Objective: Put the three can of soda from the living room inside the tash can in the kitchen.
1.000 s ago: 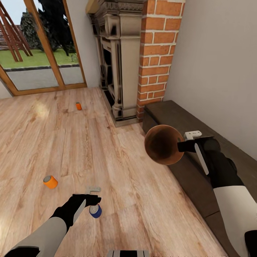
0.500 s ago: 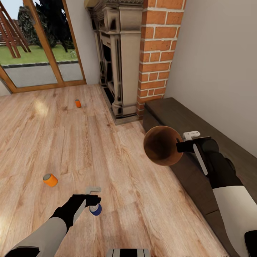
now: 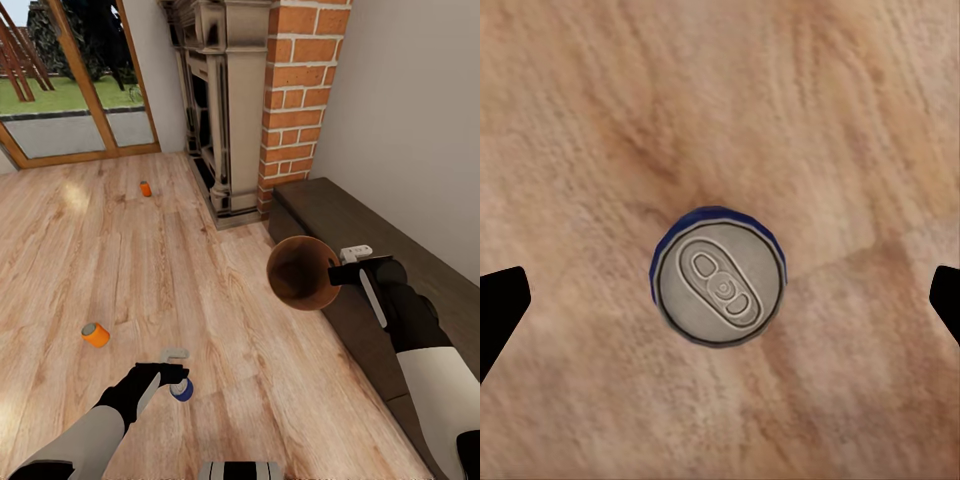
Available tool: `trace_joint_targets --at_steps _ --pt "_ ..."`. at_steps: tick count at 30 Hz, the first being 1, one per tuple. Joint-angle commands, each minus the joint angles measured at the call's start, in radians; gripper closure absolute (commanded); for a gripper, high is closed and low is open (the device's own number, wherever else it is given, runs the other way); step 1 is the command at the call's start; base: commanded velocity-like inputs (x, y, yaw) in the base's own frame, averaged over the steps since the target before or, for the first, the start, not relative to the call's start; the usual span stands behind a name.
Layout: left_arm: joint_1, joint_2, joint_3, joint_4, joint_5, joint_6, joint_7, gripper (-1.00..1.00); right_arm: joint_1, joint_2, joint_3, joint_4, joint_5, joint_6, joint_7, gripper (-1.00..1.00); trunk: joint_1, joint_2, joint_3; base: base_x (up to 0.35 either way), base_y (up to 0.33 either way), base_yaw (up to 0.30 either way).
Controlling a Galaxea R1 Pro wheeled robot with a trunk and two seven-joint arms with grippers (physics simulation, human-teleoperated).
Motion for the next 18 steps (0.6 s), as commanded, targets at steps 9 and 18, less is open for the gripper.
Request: trace_joint_targets --at_steps 9,18 --pt "0.0 -0.003 -0.001 -0.001 0.0 0.0 0.0 -1.0 0.0 -0.002 0.003 0.007 -0.009 0.0 0.002 1.0 0.0 0.0 -0.014 0.001 0.002 0.0" --pt "0.0 -0.003 0.001 -0.001 0.0 0.0 0.001 -1.0 0.001 -0.001 0.003 0.009 -0.009 0.0 0.002 1.0 0.011 -0.021 -0.037 0.0 0.0 0.0"
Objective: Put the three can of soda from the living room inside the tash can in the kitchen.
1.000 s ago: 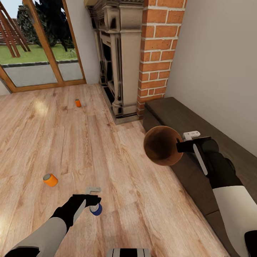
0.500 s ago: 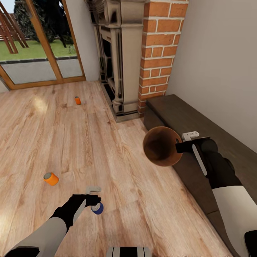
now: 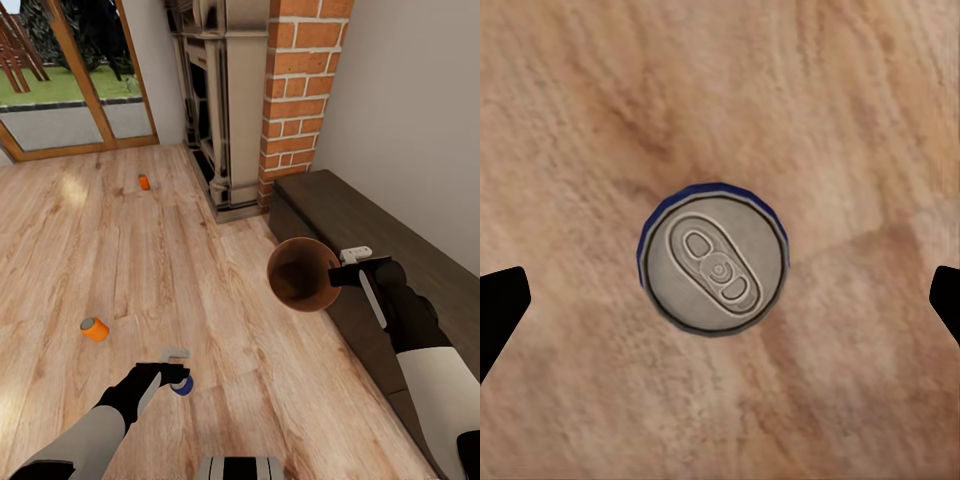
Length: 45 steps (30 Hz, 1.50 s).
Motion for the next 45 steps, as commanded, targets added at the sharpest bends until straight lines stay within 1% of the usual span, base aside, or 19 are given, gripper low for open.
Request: trace_joint_targets --at_steps 1,4,12,20,30,40,45 --pt "0.0 0.0 0.0 0.0 0.0 0.0 0.0 -1.0 0.0 0.0 0.0 -0.001 -0.011 0.001 0.002 1.0 0.0 0.0 -0.001 0.0 0.0 0.0" --pt "0.001 0.0 -0.001 0.0 0.0 -0.002 0.0 -1.0 0.0 -0.001 0.0 -0.001 -0.011 0.001 0.002 1.0 0.0 0.0 -0.006 0.003 0.0 0.0" --pt "0.001 0.001 -0.002 0.0 0.001 -0.004 -0.003 -1.0 0.001 0.0 0.0 0.007 -0.01 0.001 0.002 1.0 0.0 0.0 -0.019 0.172 0.0 0.0" --pt "0.002 0.0 -0.002 0.0 0.001 -0.007 -0.001 -1.0 0.001 0.001 0.001 0.016 -0.01 0.001 0.001 1.0 0.0 0.0 -0.031 0.037 0.0 0.0" --pt "0.001 0.0 -0.001 -0.001 0.002 -0.002 -0.003 -1.0 0.003 0.001 0.001 0.02 -0.01 0.001 0.001 1.0 0.038 -0.07 -0.078 0.002 0.0 0.0" --pt "0.002 0.0 -0.001 -0.002 0.002 -0.006 -0.003 -1.0 0.004 0.001 0.002 0.021 -0.01 0.001 0.001 1.0 0.038 -0.07 -0.093 0.0 0.0 0.0" --pt "0.002 0.0 -0.001 -0.002 0.002 -0.004 -0.003 -1.0 0.004 0.002 0.003 0.021 -0.01 0.001 0.001 1.0 0.057 -0.105 -0.117 0.0 0.0 0.0"
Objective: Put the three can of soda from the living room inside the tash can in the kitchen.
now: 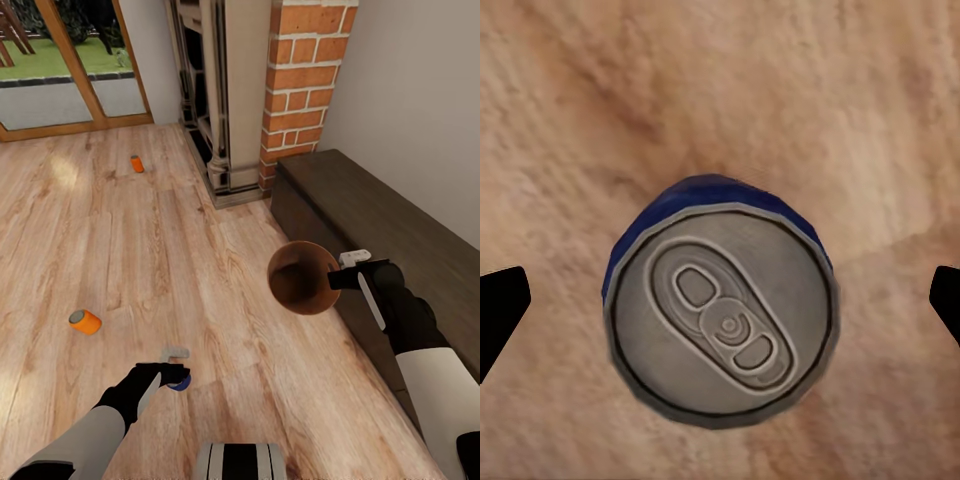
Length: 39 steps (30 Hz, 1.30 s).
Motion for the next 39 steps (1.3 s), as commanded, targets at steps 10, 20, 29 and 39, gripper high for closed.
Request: trace_joint_targets --at_steps 10,20,29,39 --pt "0.0 0.0 0.002 0.0 0.0 0.003 0.0 -1.0 -0.001 -0.001 0.011 -0.001 -0.013 0.001 0.003 1.0 0.012 -0.022 -0.029 0.0 0.0 0.0" --pt "0.0 0.0 0.004 -0.01 0.002 0.003 0.0 -1.0 -0.001 -0.002 0.025 -0.001 -0.013 0.001 0.003 1.0 0.013 -0.022 -0.051 0.0 0.0 0.0" --pt "0.001 0.0 0.003 -0.019 0.004 -0.003 -0.001 1.0 0.0 -0.002 0.026 -0.001 -0.013 0.001 0.003 1.0 0.013 -0.022 -0.054 0.0 0.0 0.0" --pt "0.003 0.0 0.007 -0.049 0.004 0.001 -0.001 1.0 0.001 -0.001 0.03 0.0 -0.013 0.001 0.003 1.0 0.013 -0.022 -0.054 0.0 0.0 0.0"
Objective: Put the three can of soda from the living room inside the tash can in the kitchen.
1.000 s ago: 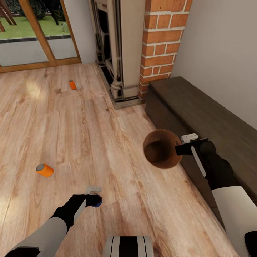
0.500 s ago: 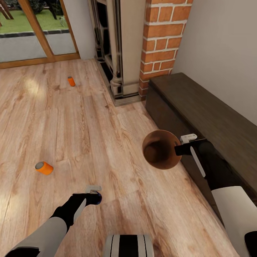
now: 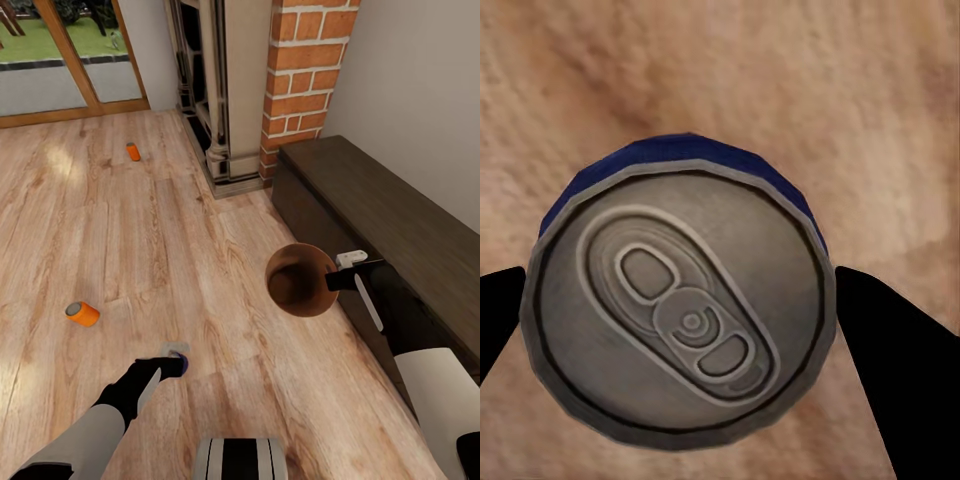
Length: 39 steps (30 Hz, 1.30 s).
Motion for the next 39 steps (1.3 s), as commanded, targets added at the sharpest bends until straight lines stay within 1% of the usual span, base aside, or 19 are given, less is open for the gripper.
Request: trace_joint_targets --at_steps 1,4,16,24,39 --pt "0.0 0.0 0.001 -0.001 0.0 0.0 0.0 1.0 0.0 0.0 0.0 0.0 -0.013 0.001 0.003 1.0 0.0 0.0 0.0 0.0 0.0 0.0" --pt "-0.001 0.0 0.002 -0.002 0.001 0.002 0.0 1.0 0.0 0.0 0.002 0.0 -0.013 0.001 0.003 1.0 -0.001 0.001 0.012 0.0 0.0 0.0" --pt "-0.001 0.0 0.001 -0.001 0.0 0.003 0.0 1.0 0.0 -0.001 0.003 0.0 -0.013 0.001 0.003 1.0 -0.047 0.085 0.049 0.0 0.0 0.0" --pt "-0.001 0.0 -0.002 0.005 -0.006 0.005 -0.001 1.0 0.0 0.003 0.005 0.0 -0.013 0.001 0.003 1.0 -0.078 0.141 0.074 0.0 0.0 0.0" --pt "-0.001 0.002 -0.005 0.0 -0.004 0.01 -0.009 1.0 0.0 0.02 0.006 0.002 -0.016 0.001 0.004 1.0 -0.136 0.246 0.121 0.0 0.0 0.0"
